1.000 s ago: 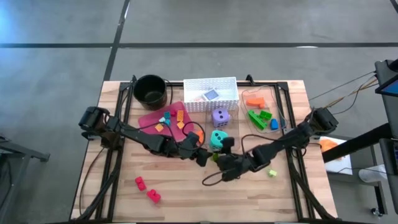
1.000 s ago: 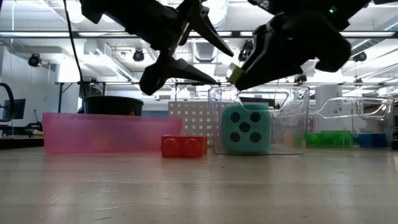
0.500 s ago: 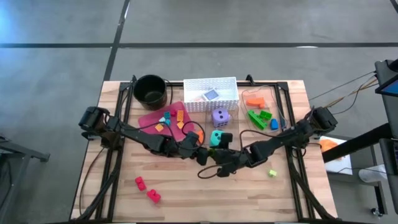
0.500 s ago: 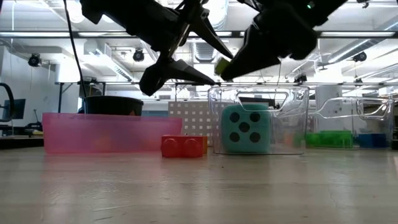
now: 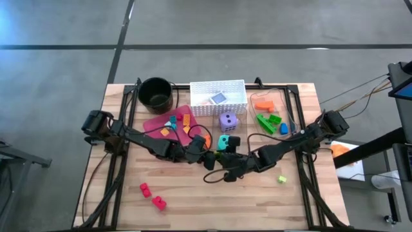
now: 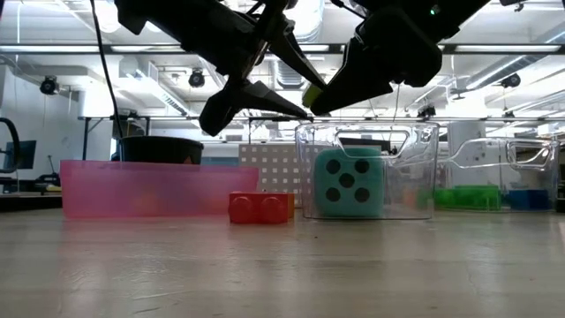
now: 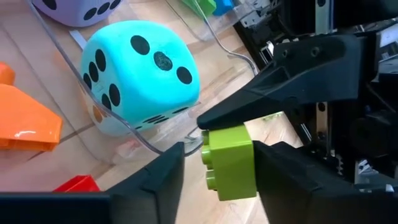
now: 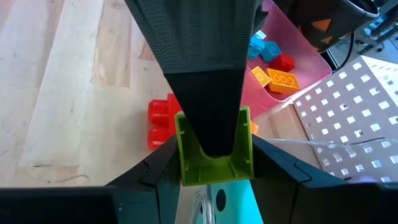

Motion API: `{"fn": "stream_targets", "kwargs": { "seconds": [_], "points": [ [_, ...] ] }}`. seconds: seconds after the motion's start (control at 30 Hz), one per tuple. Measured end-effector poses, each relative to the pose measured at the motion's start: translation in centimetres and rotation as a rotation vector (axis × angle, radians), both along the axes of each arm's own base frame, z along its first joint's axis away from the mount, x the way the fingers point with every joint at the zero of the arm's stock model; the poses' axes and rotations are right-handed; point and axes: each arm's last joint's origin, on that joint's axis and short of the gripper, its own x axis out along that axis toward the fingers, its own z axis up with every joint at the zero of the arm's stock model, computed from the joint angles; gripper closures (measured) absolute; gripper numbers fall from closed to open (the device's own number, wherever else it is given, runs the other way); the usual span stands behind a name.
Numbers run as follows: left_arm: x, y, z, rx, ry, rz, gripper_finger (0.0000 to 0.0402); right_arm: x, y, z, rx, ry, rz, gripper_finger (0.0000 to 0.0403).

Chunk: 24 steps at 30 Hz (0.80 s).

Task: Pick & Place Toys
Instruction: Put the small green game piece into the red bin

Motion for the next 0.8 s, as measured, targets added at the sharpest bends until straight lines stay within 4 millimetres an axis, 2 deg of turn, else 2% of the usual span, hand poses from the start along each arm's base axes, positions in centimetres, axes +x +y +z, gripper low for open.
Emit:
{"fn": "stream_targets", "kwargs": {
  "seconds": [0.17, 0.27, 0.6, 0.8],
  "points": [
    [0.05, 0.02, 0.08, 0.013, -0.005, -0.008, 0.0272, 0.05, -0.13, -0.03, -0.001, 0.001, -0.004, 0.0243],
    [0.06, 0.06, 0.08, 0.011, -0.005, -0.005, 0.0291, 0.09, -0.15, -0.18, -0.009, 0.005, -0.008, 0.0243],
    [-0.06, 0.08, -0.17, 0.027, 0.018, -0.013, 0.0275, 0.56, -0.16, -0.92, -0.023, 0.011, -0.001, 0.0243],
    [-0.09, 0.08, -0.22, 0.024, 0.024, -0.013, 0.0291, 0.53, -0.23, -0.77, -0.036, 0.015, 0.012, 0.0242]
  ]
}}
